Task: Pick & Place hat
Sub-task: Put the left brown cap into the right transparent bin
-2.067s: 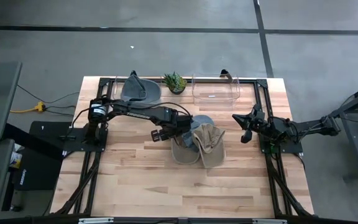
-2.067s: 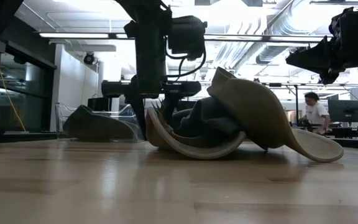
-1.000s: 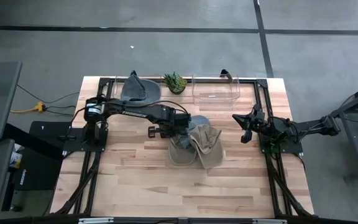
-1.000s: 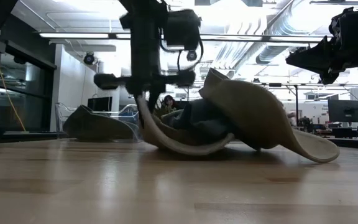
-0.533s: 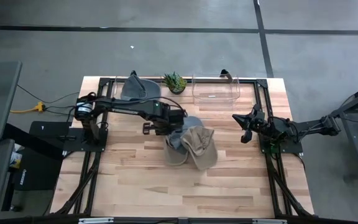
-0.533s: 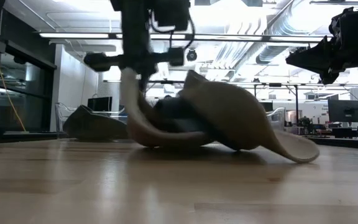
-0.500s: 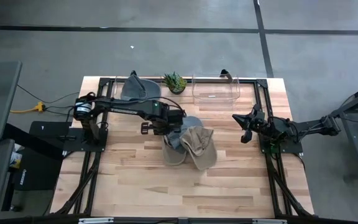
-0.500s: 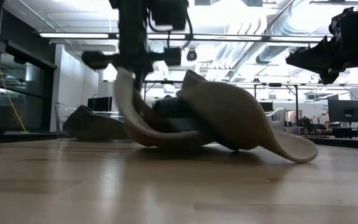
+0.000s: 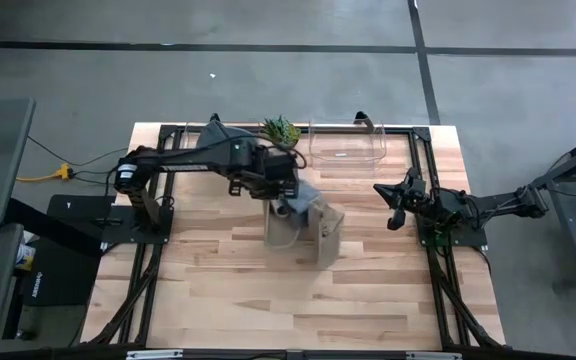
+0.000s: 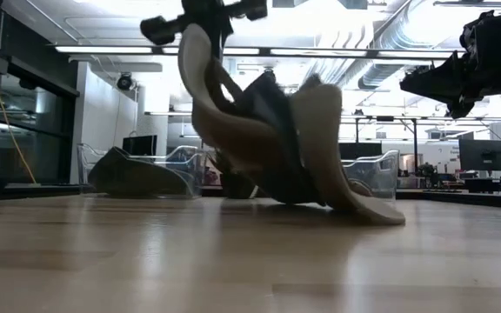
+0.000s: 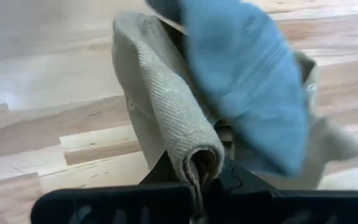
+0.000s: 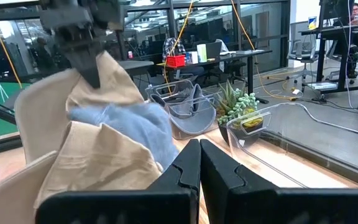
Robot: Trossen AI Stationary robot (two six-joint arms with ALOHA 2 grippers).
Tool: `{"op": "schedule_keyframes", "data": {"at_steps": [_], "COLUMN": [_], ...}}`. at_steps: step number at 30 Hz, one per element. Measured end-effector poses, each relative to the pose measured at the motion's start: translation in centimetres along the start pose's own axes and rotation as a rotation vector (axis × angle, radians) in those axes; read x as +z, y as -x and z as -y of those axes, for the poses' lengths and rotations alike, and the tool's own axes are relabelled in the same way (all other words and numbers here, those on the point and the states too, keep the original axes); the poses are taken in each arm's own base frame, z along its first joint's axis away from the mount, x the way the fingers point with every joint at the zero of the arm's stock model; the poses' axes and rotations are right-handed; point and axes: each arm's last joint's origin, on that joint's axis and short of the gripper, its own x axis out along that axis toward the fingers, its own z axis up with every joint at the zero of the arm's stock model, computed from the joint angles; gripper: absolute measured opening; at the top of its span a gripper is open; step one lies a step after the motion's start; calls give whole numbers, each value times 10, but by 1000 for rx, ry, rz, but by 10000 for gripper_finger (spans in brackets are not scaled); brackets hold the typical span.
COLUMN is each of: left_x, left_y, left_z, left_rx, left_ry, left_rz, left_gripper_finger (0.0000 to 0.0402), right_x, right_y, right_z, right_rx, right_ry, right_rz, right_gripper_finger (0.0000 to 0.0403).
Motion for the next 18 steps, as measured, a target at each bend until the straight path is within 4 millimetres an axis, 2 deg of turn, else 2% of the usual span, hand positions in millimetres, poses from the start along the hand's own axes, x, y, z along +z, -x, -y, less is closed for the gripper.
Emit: {"op": "schedule_keyframes", "data": {"at_steps": [4,9,14,18], "left_x": [1,0,0,-1], "left_y": [12,13,13,13], "left_z": [0,1,0,-9], "left_rx": [2,-13,-6,89], "left_ry": [-86,-204,-282,-296], "left_rz": [-5,-37,-43,-49], "left_gripper_finger": [0,0,0,0], "right_x": [0,0,0,0], "right_y": [0,0,0,0], "right_z": [0,0,-1,-1], "right_rx": [0,3,37,48], "right_ry": [0,-15,-134,-246], "right_rz": [0,-1,-7,-13], "right_gripper_finger": [0,0,0,0]}}
